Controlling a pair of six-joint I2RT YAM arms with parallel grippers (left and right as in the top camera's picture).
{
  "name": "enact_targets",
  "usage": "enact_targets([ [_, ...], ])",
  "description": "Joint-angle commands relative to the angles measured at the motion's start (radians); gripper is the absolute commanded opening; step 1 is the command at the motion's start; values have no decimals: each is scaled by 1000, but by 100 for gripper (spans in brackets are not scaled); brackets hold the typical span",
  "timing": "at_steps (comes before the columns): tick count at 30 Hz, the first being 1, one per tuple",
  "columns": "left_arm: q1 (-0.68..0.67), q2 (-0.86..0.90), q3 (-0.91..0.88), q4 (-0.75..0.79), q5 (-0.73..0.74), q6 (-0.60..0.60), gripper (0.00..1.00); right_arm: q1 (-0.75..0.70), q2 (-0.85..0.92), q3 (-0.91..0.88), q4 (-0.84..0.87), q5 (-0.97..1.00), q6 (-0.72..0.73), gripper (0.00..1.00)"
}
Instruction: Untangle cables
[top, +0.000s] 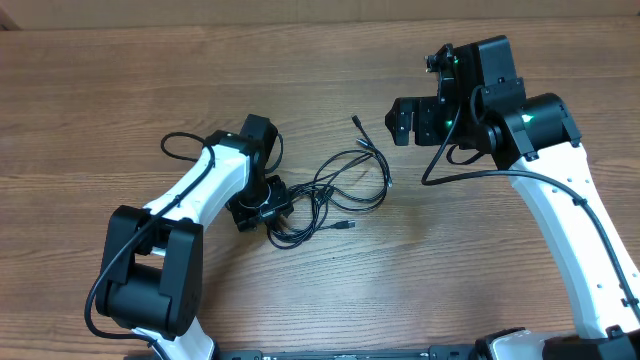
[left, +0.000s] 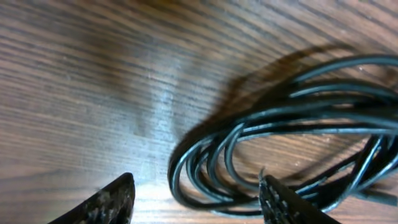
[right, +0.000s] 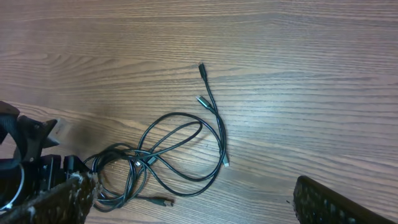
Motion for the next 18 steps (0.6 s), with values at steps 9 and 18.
enact_targets([
  [9,-48,10,-28,61,-13,-29,58,-3,-16,17,1,5,-5,100],
  [18,-68,10,-28,58,-33,-29,53,-3,-16,17,-4,2,-5,100],
])
